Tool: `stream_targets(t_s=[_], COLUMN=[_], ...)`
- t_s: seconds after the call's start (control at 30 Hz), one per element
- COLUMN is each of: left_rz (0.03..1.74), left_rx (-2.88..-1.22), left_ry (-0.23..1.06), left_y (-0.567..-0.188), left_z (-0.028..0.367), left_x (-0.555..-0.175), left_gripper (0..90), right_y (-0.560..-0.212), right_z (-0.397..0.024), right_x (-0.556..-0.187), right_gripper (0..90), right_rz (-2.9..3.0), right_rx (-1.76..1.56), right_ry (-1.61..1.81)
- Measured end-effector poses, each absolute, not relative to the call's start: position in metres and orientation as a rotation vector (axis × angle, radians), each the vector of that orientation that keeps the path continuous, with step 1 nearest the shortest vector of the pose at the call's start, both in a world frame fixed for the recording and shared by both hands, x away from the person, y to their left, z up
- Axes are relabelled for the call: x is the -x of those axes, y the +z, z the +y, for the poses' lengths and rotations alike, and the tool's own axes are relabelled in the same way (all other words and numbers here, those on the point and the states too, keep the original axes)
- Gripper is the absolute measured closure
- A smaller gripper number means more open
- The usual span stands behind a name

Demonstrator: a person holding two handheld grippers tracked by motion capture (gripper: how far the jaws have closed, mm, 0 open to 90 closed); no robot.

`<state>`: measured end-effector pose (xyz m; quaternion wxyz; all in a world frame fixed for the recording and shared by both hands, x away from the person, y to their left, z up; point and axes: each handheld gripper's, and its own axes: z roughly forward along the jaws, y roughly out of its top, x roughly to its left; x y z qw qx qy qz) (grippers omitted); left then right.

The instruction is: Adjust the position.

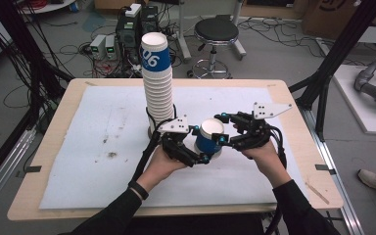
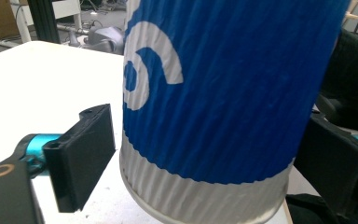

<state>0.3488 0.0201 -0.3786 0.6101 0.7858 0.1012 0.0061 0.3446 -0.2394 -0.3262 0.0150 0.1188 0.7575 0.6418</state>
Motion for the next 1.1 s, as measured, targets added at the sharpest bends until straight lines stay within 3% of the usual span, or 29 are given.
stream_targets(t_s=[0.43,0.57,0.97,1.1], left_rz=[0.212,0.211,0.190,0.186], left_rx=[-1.835,-1.853,-1.996,-1.993], left_ry=[0.031,0.039,0.092,0.057], left_y=[-0.377,-0.376,-0.366,-0.369], left_z=[0.023,0.026,0.027,0.026], left_x=[-0.348,-0.349,-0.347,-0.348], left_gripper=[16.9,17.4,18.2,20.5], right_y=[-0.326,-0.326,-0.313,-0.320], right_z=[-0.239,-0.240,-0.246,-0.241], right_x=[-0.345,-0.346,-0.345,-0.348], right_gripper=[30.9,21.5,20.7,20.8], right_rz=[2.355,2.368,2.459,2.535], right_rx=[-0.362,-0.383,-0.352,-0.377], right_ry=[1.988,1.988,1.825,1.773])
